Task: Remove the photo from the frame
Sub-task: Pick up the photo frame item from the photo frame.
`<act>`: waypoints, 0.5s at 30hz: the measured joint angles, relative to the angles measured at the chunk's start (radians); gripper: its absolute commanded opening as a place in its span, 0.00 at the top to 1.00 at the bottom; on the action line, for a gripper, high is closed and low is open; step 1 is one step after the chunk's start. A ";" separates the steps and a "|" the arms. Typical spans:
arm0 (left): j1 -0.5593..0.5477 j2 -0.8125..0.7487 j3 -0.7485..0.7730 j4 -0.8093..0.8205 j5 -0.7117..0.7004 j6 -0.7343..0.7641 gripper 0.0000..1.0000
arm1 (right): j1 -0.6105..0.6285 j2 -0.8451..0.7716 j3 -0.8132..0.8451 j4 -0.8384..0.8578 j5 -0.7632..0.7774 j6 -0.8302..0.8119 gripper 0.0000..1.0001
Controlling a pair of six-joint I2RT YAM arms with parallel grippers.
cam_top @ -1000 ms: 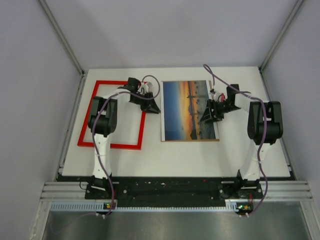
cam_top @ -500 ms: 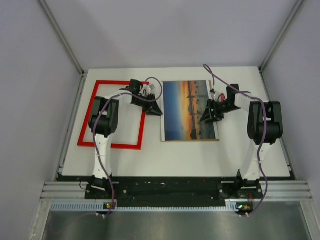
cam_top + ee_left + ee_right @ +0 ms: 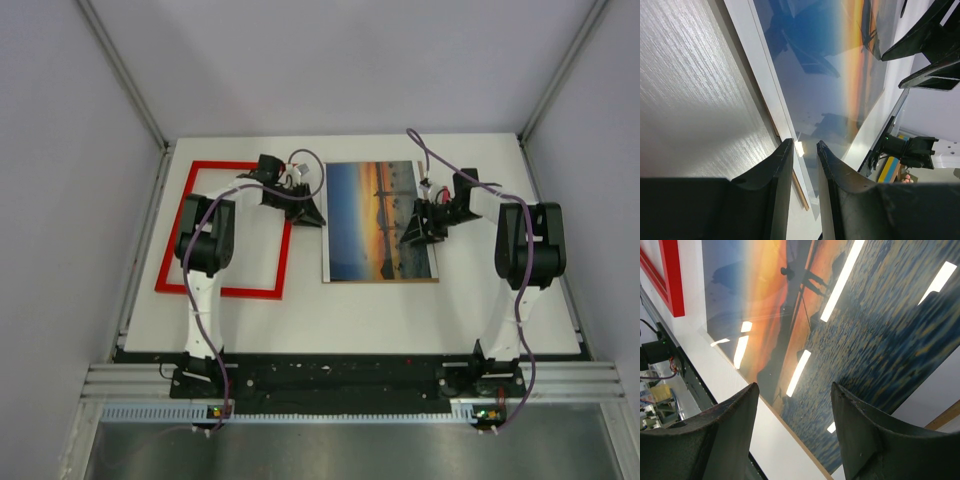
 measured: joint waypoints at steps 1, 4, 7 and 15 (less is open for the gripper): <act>0.000 -0.001 0.000 0.000 0.000 -0.001 0.69 | 0.000 0.000 0.000 0.000 0.000 0.000 0.39; 0.000 -0.002 0.000 0.000 0.000 -0.001 0.69 | 0.000 0.002 0.000 0.000 -0.002 0.000 0.39; 0.000 -0.002 0.000 0.002 0.000 -0.004 0.69 | 0.000 0.003 0.000 0.000 -0.003 0.000 0.39; 0.001 -0.002 -0.005 0.053 0.024 -0.043 0.69 | 0.000 0.005 0.001 0.000 -0.008 0.000 0.39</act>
